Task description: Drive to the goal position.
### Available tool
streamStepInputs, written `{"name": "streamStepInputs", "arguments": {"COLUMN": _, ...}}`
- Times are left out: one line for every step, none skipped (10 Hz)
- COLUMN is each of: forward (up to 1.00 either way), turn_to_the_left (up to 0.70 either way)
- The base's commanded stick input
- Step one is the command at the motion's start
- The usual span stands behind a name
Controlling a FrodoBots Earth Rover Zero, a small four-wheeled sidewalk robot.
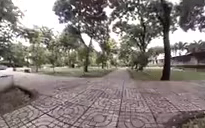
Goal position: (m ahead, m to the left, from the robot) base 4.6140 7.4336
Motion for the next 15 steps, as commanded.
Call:
{"name": "streamStepInputs", "arguments": {"forward": 0.7, "turn_to_the_left": 0.01}}
{"name": "streamStepInputs", "arguments": {"forward": 0.7, "turn_to_the_left": 0.27}}
{"name": "streamStepInputs", "arguments": {"forward": 0.7, "turn_to_the_left": 0.13}}
{"name": "streamStepInputs", "arguments": {"forward": 0.7, "turn_to_the_left": 0.21}}
{"name": "streamStepInputs", "arguments": {"forward": 0.7, "turn_to_the_left": 0.27}}
{"name": "streamStepInputs", "arguments": {"forward": 0.7, "turn_to_the_left": 0.23}}
{"name": "streamStepInputs", "arguments": {"forward": 0.7, "turn_to_the_left": 0.11}}
{"name": "streamStepInputs", "arguments": {"forward": 0.7, "turn_to_the_left": 0.14}}
{"name": "streamStepInputs", "arguments": {"forward": 0.7, "turn_to_the_left": 0.0}}
{"name": "streamStepInputs", "arguments": {"forward": 0.7, "turn_to_the_left": 0.0}}
{"name": "streamStepInputs", "arguments": {"forward": 0.7, "turn_to_the_left": 0.01}}
{"name": "streamStepInputs", "arguments": {"forward": 0.7, "turn_to_the_left": 0.27}}
{"name": "streamStepInputs", "arguments": {"forward": 0.7, "turn_to_the_left": 0.13}}
{"name": "streamStepInputs", "arguments": {"forward": 0.7, "turn_to_the_left": 0.0}}
{"name": "streamStepInputs", "arguments": {"forward": 0.7, "turn_to_the_left": 0.01}}
